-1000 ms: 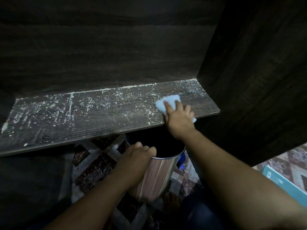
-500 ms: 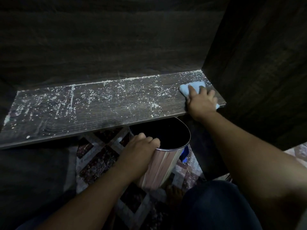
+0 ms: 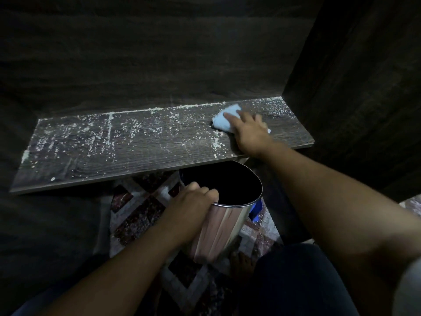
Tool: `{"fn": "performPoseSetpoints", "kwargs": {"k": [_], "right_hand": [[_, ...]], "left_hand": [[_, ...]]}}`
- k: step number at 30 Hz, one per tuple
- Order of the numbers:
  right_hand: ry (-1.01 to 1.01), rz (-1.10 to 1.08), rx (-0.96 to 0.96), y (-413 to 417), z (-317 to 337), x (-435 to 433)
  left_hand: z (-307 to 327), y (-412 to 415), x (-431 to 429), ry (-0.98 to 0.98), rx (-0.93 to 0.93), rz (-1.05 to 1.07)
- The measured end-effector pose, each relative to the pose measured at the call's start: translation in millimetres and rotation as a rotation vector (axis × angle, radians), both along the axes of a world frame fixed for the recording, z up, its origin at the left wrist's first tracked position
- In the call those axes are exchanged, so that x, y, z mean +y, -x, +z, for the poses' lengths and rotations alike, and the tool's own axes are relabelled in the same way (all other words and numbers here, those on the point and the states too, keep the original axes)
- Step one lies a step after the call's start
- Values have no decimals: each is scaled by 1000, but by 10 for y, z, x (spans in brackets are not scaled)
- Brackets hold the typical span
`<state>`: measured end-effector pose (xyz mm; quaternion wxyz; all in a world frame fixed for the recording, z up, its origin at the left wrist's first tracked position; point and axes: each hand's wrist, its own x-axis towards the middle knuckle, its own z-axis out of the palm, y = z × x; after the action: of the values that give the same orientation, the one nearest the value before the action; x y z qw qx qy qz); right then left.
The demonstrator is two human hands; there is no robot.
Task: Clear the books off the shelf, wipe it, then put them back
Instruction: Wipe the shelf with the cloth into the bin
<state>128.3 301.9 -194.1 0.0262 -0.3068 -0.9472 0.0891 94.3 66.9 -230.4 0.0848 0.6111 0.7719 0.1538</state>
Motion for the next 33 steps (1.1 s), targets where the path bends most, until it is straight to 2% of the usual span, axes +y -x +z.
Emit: {"fn": "performPoseSetpoints", "kwargs": {"k": [2, 11, 17, 21, 24, 29, 33], "right_hand": [[-29, 7, -65, 23, -117, -58], [-23, 112, -34, -252, -157, -235], [63, 218, 109, -480, -110, -285], [65, 133, 238, -444, -6, -137], [-11, 24, 199, -246, 50, 20], [-13, -40, -30, 18, -99, 156], [-9, -33, -17, 39, -170, 100]], "left_hand": [[-15, -14, -8, 3, 39, 2], [-15, -34, -64, -65, 42, -13], [-34, -7, -55, -37, 4, -14], [-56, 2, -25, -58, 5, -4], [-88, 25, 0, -42, 22, 18], [-148, 56, 38, -26, 0, 10], [-108, 63, 56, -4, 19, 17]]}}
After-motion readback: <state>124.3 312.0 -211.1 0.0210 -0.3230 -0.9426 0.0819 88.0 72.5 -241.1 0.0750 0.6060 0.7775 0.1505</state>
